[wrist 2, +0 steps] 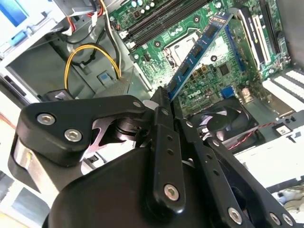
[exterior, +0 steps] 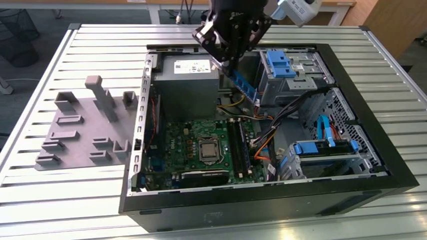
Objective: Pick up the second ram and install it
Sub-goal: 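Insert the second ram into the second slot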
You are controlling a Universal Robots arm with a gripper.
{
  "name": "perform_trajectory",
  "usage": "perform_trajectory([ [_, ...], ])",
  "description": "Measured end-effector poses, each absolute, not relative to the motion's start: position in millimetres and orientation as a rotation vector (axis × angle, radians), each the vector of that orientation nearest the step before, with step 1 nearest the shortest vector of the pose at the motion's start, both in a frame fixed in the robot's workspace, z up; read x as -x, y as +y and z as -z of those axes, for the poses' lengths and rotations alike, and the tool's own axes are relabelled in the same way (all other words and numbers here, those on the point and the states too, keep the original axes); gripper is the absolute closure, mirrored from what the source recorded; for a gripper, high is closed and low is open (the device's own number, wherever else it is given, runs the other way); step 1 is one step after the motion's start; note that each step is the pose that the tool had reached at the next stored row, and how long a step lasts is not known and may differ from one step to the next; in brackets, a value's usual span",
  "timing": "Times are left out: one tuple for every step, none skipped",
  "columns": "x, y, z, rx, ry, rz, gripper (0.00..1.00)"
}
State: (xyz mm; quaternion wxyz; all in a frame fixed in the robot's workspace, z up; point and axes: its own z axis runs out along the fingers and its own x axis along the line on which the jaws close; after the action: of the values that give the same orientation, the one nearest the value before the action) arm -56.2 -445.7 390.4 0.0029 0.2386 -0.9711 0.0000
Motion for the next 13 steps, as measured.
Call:
perform_trajectory([
  [56.3, -445.6, -390.4, -0.732, -3.049, 0.0, 0.86],
  [56.2, -445.7, -390.3, -0.716, -3.053, 0.0, 0.86],
  [56.2, -445.6, -390.3, -0.7, -3.057, -0.001, 0.86],
  [56.2, -445.6, -390.2, -0.684, -3.06, -0.001, 0.86],
  [56.2, -445.6, -390.2, -0.668, -3.064, -0.001, 0.86],
  [56.2, -445.6, -390.1, -0.651, -3.067, -0.001, 0.86],
  [56.2, -445.6, -390.1, -0.635, -3.071, -0.001, 0.86],
  [56.2, -445.6, -390.0, -0.619, -3.074, -0.002, 0.86],
  [56.2, -445.6, -389.9, -0.602, -3.077, -0.002, 0.86],
  [56.2, -445.6, -389.9, -0.586, -3.08, -0.002, 0.86],
  [56.2, -445.6, -389.8, -0.568, -3.083, -0.003, 0.86],
  [56.2, -445.6, -389.7, -0.551, -3.086, -0.003, 0.86],
  [56.2, -445.6, -389.6, -0.534, -3.09, -0.003, 0.86],
])
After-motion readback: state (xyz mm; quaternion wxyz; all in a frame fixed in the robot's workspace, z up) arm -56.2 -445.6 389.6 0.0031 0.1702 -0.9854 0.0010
